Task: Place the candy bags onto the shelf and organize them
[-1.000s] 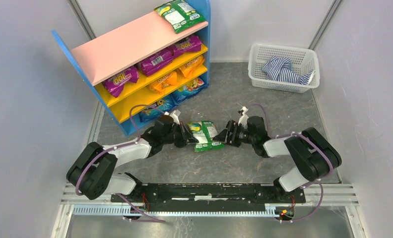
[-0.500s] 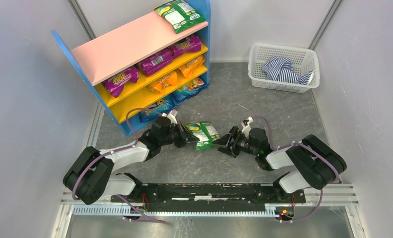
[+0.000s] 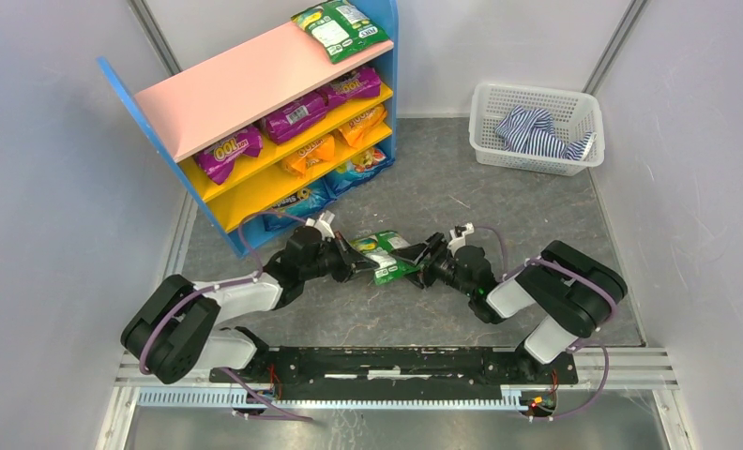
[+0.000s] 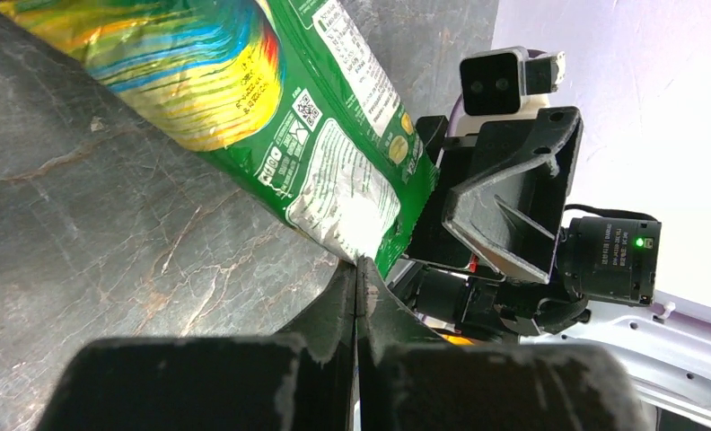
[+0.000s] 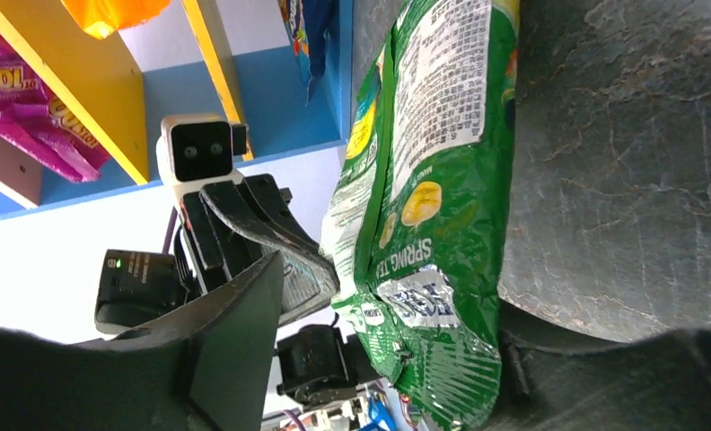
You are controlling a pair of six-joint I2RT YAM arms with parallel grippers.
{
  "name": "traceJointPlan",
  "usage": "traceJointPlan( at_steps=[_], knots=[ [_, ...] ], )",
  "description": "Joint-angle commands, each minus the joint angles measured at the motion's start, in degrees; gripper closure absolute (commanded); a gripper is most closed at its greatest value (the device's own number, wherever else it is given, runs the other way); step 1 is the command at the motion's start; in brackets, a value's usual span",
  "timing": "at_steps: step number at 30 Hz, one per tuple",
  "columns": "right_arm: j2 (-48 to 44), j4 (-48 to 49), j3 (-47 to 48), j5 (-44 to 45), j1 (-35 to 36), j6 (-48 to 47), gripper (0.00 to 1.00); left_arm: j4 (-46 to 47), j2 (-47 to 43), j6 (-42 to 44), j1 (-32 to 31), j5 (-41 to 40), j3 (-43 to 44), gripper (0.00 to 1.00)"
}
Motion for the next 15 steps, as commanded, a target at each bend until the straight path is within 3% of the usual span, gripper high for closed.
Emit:
traceJointPlan(
  at_steps=[1, 5, 9, 15],
  knots=[
    [-3.5, -5.7, 3.3, 6.1, 0.6, -0.6, 0.40, 4.4, 1.1, -1.5, -0.8, 2.0, 0.5, 0.98],
    [-3.9, -8.6, 3.2, 9.0, 0.6, -1.8, 0.51, 1.0, 0.2, 0.1, -0.7, 2.4, 0.6, 0.92],
    [-1.5, -5.7, 2.6, 10.1, 0.3, -1.7, 0.64, -6.8, -5.2, 3.7, -0.7, 1.6, 1.4, 0.62],
    [-2.0, -8.6, 2.1, 10.8, 0.3, -5.6, 0.80, -41.8, -20.8, 18.7, -0.7, -8.0, 13.0, 0.20]
  ],
)
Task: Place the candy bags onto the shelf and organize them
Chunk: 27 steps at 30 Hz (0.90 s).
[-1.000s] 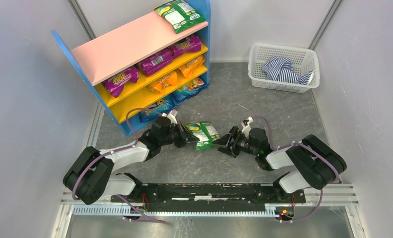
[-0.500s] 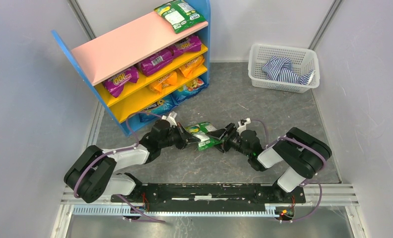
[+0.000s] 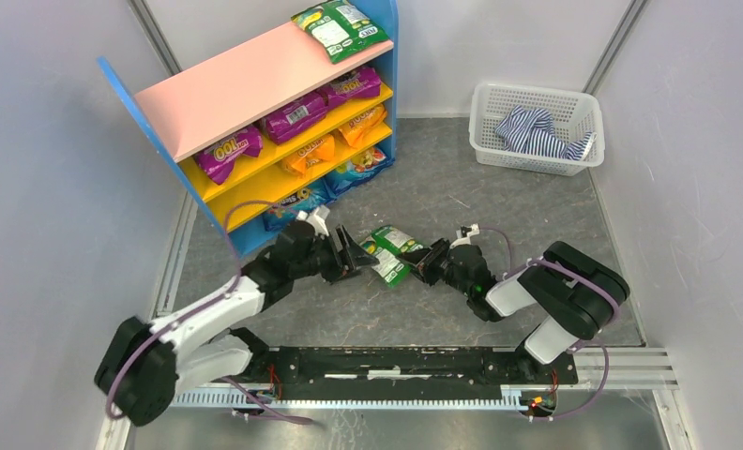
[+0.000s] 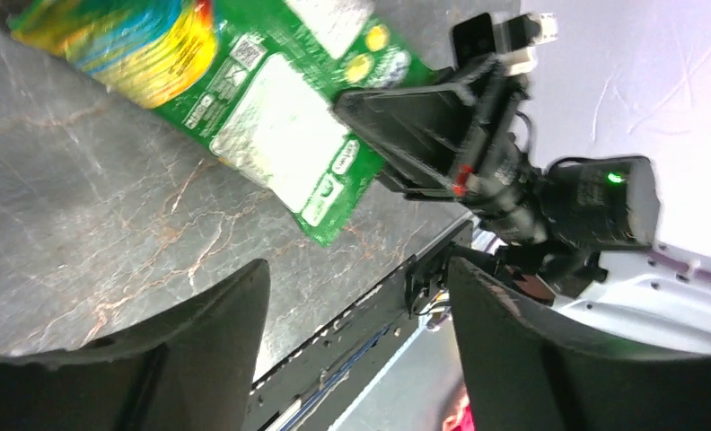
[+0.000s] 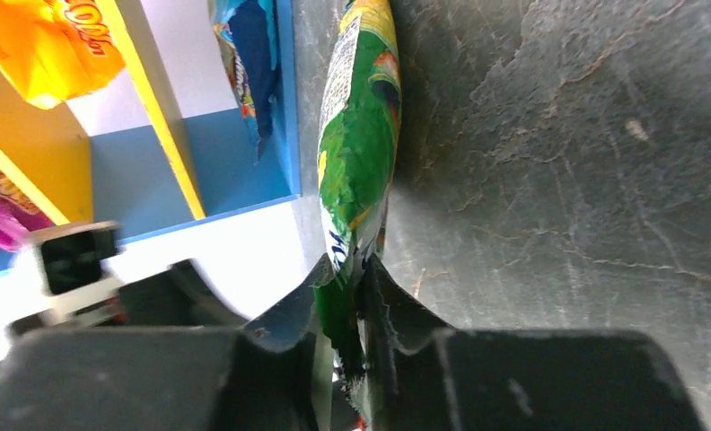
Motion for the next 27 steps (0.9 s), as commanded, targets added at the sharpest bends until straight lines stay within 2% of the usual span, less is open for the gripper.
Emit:
traceJointPlan(
  at_steps=[1, 2, 4, 7, 10, 19, 27],
  knots=[
    [-1.3, -0.5, 0.6, 2.6, -0.3, -4.8, 0.83, -27.5, -12.4, 14.0, -0.2, -8.2, 11.2, 0.15],
    [-1.9, -1.8, 1.0, 2.6, -0.4, -6.6, 0.87, -31.6, -14.8, 15.9, -0.2, -9.7, 13.6, 0.10],
    [-3.4, -4.8, 1.9, 2.5, -0.6, -9.8, 0.92, -39.0, -19.5, 18.9, -0.2, -13.0, 18.2, 0.06],
    [-5.9, -9.8, 4.2, 2.0, -1.2, -15.8, 0.99, -47.6, -24.0, 21.9, -0.2, -18.9, 23.8, 0.04],
    [-9.3, -12.7, 6.5, 1.8, -1.7, -21.4, 1.00, -52.2, -27.6, 24.2, -0.2, -23.6, 27.2, 0.03],
    [-18.6, -29.5, 27.1, -1.0, -1.6, -41.8, 1.00, -52.8, -39.9, 29.7, -0.2, -29.8, 26.0, 0.00],
    [-20.7, -33.0, 45.5, -4.3, 0.4, -47.5, 1.00, -49.0, -47.9, 29.6, -0.2, -30.7, 23.4, 0.00]
  ],
)
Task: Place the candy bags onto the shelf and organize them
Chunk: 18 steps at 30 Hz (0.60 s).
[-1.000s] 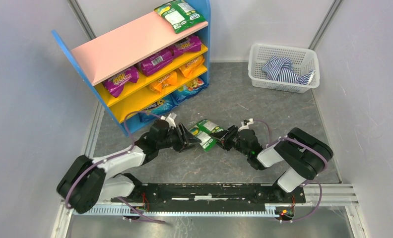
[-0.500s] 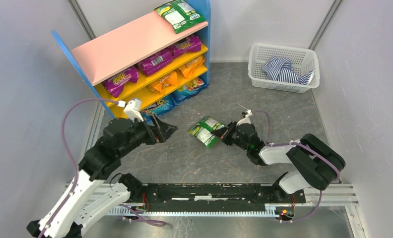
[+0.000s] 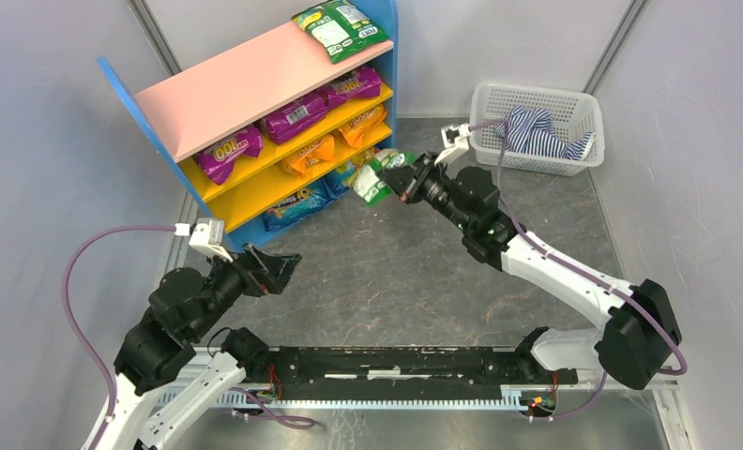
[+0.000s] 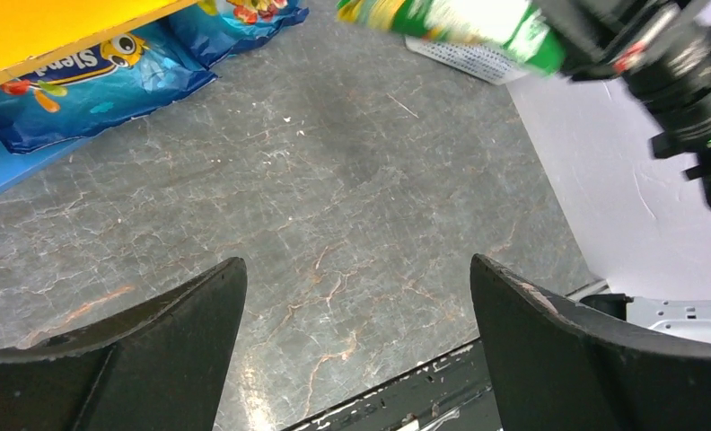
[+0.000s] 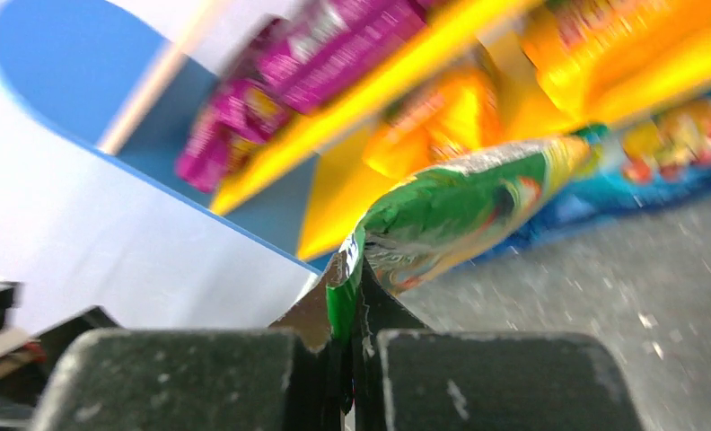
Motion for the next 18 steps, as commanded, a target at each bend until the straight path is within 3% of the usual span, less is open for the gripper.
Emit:
traceJointPlan(
  at_steps=[1, 8, 18],
  knots=[
    [-2.2, 1.0, 11.9, -3.2, 1.7, -5.1, 1.00, 2.8, -3.3, 3.0, 0.0, -3.0, -1.6, 0.00],
    [7.1, 9.1, 32.6, -7.1, 4.5, -0.3, 1.00, 3.4, -5.1, 2.6, 0.0, -3.7, -2.6, 0.00],
    [34.4, 7.0, 68.1, -1.2, 6.9, 12.5, 1.00, 2.9, -5.9, 1.6, -0.1, -5.9, -2.9, 0.00]
  ],
)
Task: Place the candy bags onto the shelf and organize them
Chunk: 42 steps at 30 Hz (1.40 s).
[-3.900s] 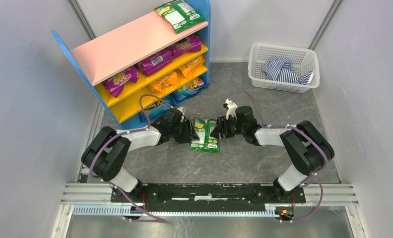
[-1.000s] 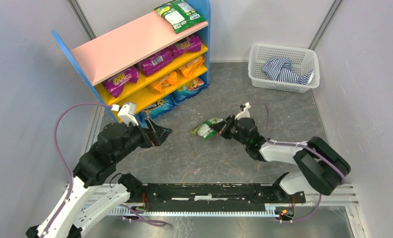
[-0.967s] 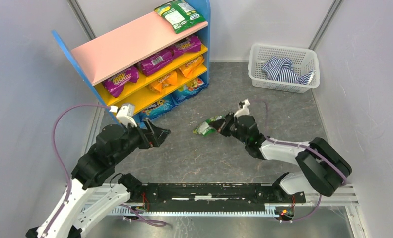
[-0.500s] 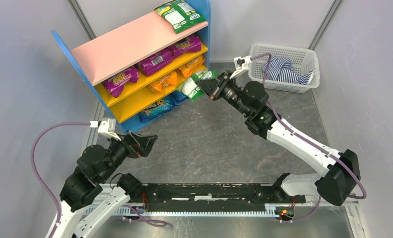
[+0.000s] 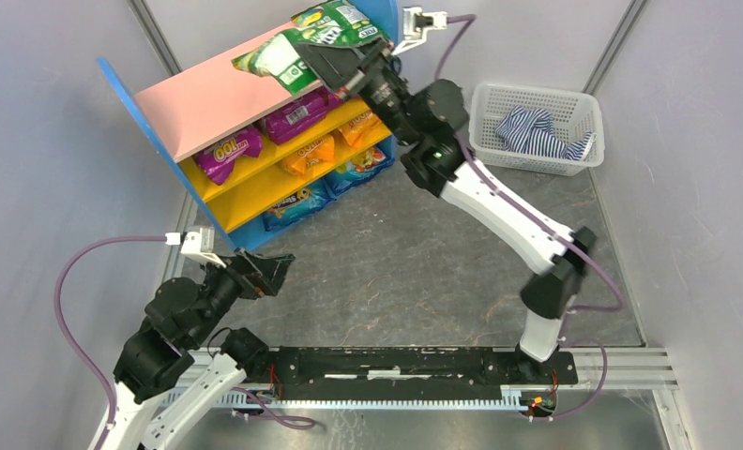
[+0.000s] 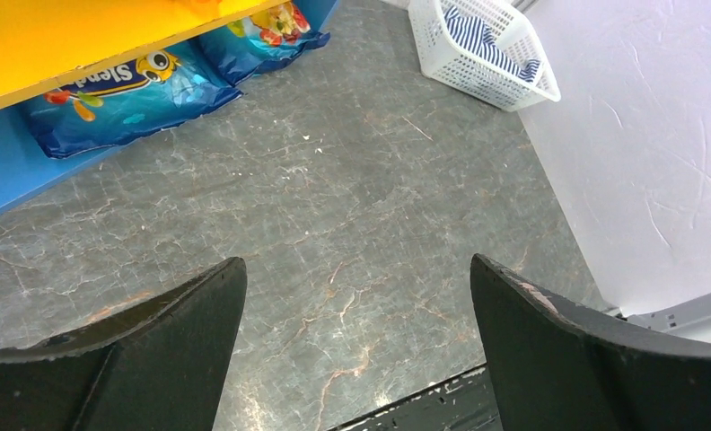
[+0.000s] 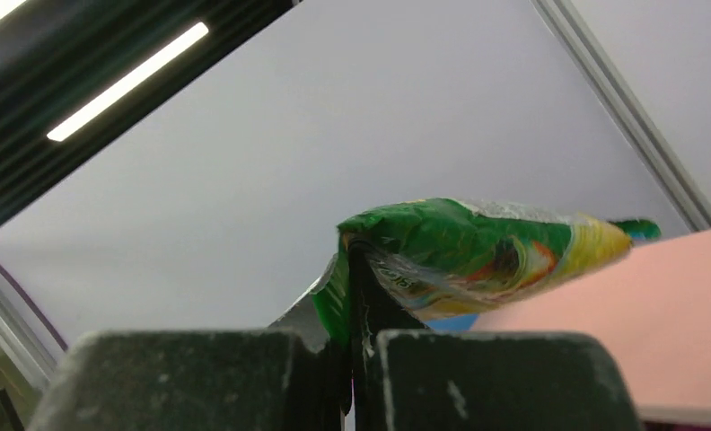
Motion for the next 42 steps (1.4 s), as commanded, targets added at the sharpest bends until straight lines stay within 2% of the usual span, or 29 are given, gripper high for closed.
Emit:
traceJointPlan(
  at_steps=[1, 4, 8, 14, 30, 32, 34, 38, 42],
  knots=[
    [11.5, 0.4, 14.2, 3.5, 0.1, 8.3, 1.00, 2.3, -1.2, 1.5, -0.1, -2.4, -0.2, 0.00],
    [15.4, 1.0, 16.1, 6.3, 0.5, 10.6, 1.00, 2.3, -1.4, 1.4, 0.0, -2.4, -0.3, 0.00],
    [16.0, -2.2, 15.6, 12.1, 0.9, 6.5, 1.00, 2.3, -1.2, 1.4, 0.0, -2.2, -0.4, 0.00],
    [17.5, -4.5, 15.1, 15.6, 1.0, 4.0, 1.00, 2.3, -0.9, 1.4, 0.0, -2.2, -0.4, 0.00],
    [27.8, -5.9, 22.4, 18.2, -0.6, 3.5, 0.99, 2.3, -1.0, 1.0, 0.0, -2.6, -0.7, 0.00],
    [27.7, -5.8, 22.2, 17.7, -0.8, 3.7, 0.93, 2.3, -1.1, 1.0, 0.0, -2.6, -0.7, 0.00],
    [26.5, -5.9, 21.0, 17.2, -0.8, 3.4, 0.82, 2.3, -1.0, 1.0, 0.0, -2.6, -0.7, 0.00],
    [21.9, -6.4, 14.8, 16.0, -0.8, 2.4, 0.64, 2.3, -0.9, 0.9, -0.1, -2.8, -0.7, 0.00],
    [16.3, -7.8, 8.2, 15.3, -0.8, 1.9, 0.49, 2.3, -0.8, 0.9, -0.1, -2.6, -0.8, 0.00]
  ],
)
